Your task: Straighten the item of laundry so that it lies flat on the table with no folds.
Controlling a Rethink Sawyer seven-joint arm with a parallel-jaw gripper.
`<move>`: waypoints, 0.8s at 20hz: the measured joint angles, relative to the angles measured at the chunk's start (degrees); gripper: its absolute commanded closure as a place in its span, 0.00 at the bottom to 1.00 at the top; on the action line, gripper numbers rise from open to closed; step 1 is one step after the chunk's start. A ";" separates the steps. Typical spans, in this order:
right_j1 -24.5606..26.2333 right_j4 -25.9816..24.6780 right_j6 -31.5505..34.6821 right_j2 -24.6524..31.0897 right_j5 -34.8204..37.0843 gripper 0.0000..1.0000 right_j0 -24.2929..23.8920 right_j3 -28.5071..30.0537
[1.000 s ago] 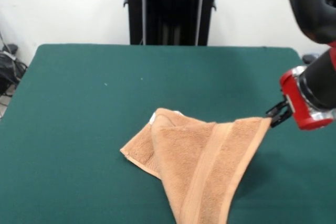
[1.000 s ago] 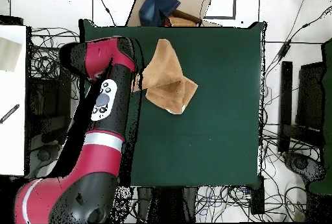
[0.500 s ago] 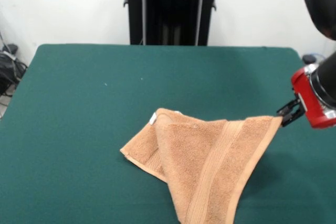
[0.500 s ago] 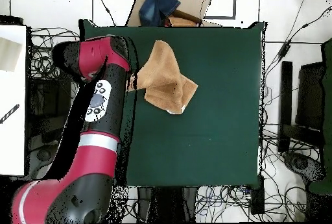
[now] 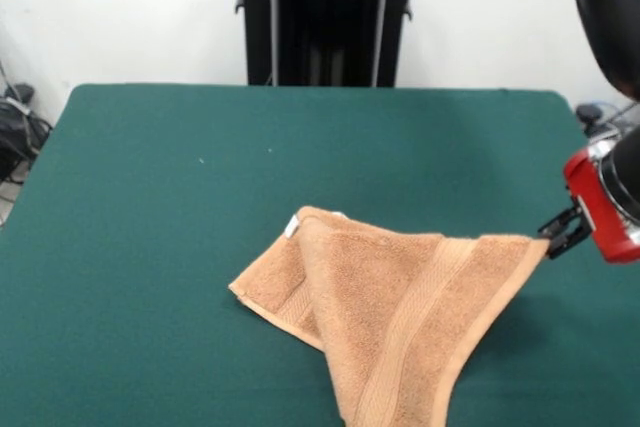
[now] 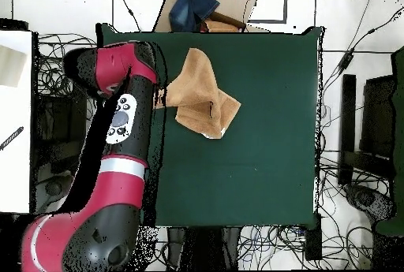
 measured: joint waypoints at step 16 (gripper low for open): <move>4.73 7.94 4.30 -0.07 2.74 1.00 -1.26 -9.60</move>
